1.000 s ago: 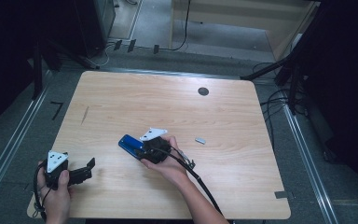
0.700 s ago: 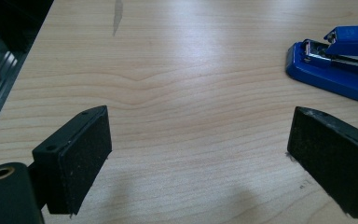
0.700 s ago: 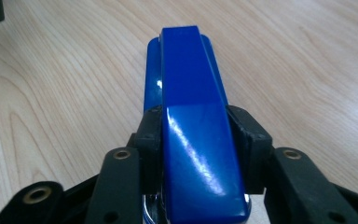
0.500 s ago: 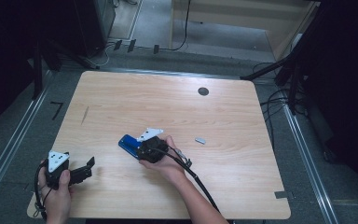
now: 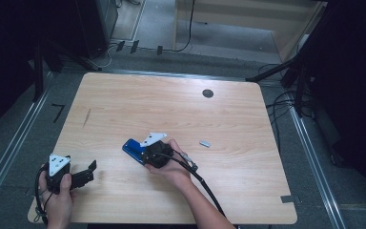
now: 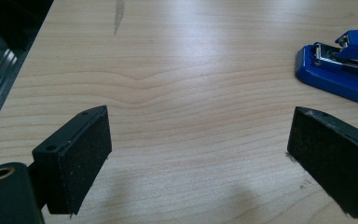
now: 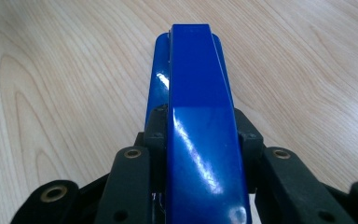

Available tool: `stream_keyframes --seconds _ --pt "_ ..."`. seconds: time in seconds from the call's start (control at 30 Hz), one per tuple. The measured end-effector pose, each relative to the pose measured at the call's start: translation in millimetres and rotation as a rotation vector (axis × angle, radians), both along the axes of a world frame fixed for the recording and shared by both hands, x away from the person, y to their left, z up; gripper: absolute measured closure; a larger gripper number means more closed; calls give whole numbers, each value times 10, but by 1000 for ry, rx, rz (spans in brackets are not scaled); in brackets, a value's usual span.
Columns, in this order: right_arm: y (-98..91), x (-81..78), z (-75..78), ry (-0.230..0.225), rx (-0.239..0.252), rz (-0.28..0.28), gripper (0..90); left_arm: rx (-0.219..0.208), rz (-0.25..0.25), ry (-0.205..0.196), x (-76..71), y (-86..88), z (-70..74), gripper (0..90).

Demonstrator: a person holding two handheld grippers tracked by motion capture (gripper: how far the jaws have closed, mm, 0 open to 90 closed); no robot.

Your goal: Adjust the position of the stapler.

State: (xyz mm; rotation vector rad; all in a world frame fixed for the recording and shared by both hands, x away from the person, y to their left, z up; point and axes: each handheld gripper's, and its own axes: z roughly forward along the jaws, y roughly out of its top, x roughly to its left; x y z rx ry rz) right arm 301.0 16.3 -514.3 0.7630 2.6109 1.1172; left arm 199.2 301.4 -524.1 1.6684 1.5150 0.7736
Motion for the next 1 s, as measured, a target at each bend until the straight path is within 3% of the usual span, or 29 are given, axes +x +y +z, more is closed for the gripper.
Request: stream_keyframes --seconds 0.57,1.0 --pt "-380 -261 42 -42 -24 94 671 0 -9 2 0 -1 0 63" --pt "-687 -396 -33 -55 20 114 671 -18 -16 3 1 17 0 64"
